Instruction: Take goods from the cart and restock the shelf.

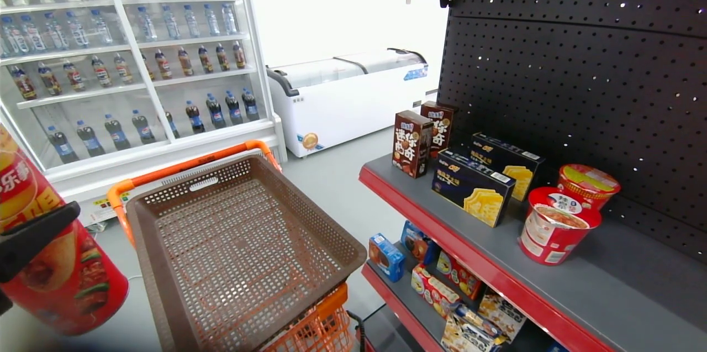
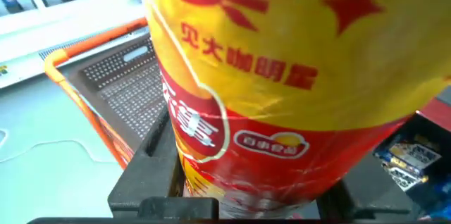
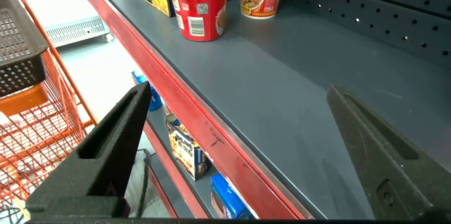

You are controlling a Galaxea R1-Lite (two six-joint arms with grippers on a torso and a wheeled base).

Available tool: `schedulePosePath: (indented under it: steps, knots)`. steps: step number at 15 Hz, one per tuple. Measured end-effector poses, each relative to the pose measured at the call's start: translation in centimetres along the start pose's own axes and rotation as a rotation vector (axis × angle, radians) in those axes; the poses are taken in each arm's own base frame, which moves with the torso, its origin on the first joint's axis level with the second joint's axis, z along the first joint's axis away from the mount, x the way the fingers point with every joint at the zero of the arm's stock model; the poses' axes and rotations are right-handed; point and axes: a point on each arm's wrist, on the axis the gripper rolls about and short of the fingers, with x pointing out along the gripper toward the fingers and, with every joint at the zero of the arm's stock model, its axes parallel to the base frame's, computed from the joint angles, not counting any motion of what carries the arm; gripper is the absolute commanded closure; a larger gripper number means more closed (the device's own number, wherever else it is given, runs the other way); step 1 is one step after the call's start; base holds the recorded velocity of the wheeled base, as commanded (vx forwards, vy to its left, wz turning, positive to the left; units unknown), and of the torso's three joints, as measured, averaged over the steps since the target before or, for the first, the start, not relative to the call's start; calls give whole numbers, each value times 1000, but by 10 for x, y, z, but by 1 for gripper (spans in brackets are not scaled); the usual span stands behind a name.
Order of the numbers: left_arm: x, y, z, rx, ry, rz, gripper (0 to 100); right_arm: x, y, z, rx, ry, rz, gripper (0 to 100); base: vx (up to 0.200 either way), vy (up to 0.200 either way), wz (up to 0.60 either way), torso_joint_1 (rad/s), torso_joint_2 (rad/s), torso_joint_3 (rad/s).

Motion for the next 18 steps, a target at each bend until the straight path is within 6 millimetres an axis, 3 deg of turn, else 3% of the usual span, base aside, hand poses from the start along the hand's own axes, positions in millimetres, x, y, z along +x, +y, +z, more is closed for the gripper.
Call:
schedulePosePath:
  steps: [6,9,12,18]
  knots:
    - [-29,5,-4,20,8,125,100,0,0,0,0,0,5,0,0,0,0,0,0,0]
    - [-38,6,-2,22,-1,130,100,0,0,0,1,0,4,0,0,0,-600,2,-4,5]
    - [-37,7,-14,25,29,129,100,0,0,0,0,0,5,0,0,0,-600,7,2,4]
    - [-38,7,-16,15,30,128,100,0,0,0,0,0,5,0,0,0,-600,2,2,5]
